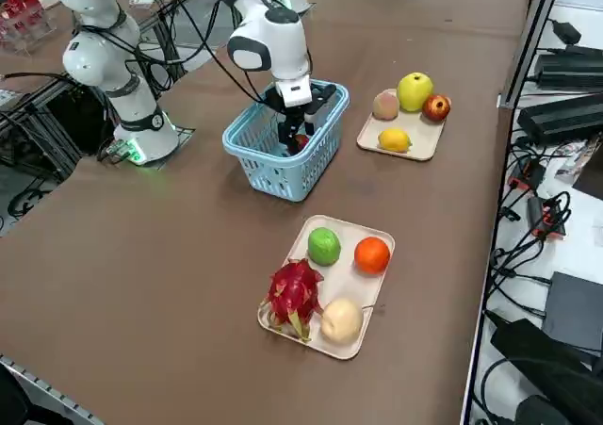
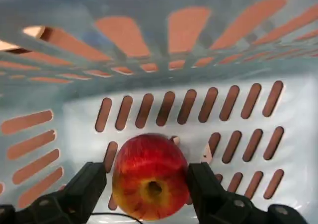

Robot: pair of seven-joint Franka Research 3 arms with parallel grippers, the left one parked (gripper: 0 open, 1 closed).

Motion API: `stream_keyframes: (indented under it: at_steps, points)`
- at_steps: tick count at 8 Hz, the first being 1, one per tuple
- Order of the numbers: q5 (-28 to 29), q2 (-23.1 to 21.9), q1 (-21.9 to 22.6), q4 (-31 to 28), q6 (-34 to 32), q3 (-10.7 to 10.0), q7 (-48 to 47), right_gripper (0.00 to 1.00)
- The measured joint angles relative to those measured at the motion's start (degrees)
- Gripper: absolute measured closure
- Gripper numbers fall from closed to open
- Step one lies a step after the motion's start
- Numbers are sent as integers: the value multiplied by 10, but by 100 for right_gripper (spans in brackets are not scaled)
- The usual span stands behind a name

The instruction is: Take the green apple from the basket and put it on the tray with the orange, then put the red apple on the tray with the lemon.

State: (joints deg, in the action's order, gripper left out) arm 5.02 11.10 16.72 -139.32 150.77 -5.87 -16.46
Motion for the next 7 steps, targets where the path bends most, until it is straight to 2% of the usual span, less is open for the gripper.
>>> stream_keyframes:
  at_steps: [7]
  points:
    - [0, 12, 0, 0, 8, 0, -1, 0]
